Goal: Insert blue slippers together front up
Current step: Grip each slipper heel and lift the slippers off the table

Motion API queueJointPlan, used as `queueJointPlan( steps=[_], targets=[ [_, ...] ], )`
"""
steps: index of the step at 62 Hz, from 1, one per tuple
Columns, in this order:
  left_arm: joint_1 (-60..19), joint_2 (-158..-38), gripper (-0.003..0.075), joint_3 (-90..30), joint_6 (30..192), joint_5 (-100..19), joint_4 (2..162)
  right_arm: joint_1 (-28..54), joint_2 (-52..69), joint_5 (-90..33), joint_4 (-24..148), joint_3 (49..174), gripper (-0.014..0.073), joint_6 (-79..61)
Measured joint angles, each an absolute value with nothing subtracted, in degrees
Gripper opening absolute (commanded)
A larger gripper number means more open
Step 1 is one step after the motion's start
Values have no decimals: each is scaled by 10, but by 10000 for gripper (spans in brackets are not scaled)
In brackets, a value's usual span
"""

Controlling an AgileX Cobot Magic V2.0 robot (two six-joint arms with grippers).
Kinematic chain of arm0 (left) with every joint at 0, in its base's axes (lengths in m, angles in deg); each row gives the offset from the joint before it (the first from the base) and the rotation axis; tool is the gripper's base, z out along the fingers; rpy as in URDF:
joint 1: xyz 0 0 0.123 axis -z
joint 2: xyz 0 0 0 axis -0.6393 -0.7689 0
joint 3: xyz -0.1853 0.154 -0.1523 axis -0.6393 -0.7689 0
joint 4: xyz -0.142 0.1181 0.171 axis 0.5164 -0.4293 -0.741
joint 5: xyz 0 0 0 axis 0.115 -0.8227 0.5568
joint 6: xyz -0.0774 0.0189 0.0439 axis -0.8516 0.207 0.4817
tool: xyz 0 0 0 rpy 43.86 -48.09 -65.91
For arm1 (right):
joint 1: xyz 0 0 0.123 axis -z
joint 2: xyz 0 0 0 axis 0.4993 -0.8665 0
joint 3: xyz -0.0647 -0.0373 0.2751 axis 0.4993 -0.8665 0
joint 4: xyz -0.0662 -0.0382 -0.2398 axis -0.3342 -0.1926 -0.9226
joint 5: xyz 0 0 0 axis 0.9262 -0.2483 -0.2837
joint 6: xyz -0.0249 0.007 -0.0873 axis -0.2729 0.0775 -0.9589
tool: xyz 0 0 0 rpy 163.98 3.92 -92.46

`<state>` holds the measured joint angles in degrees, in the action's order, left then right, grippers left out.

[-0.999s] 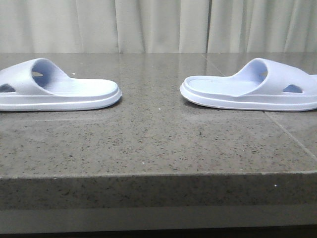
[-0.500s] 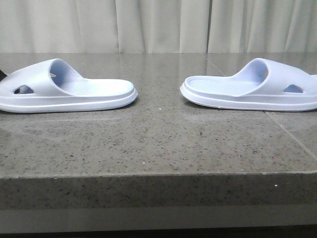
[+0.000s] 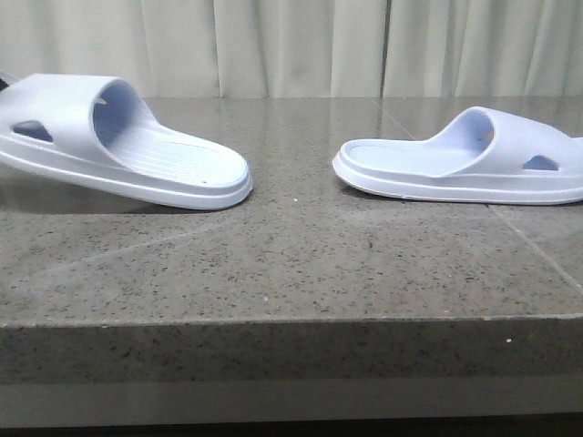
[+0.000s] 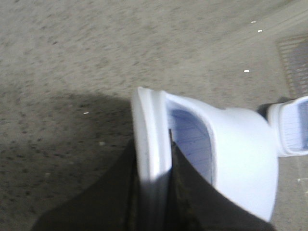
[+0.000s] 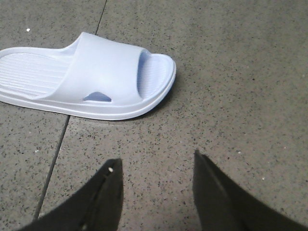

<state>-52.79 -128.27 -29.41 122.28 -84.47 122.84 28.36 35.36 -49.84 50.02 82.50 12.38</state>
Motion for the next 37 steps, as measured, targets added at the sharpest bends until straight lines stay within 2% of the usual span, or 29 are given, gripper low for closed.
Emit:
queueJointPlan(
  steps=[13,37],
  targets=[
    [-528,-1229,-20,-336,1236,-844,1259,308,323,-498,500,848,373,156],
    [-528,-1227,-20,-340,1242,-844,1264,478,67,-616,573,1010,373,146]
  ],
)
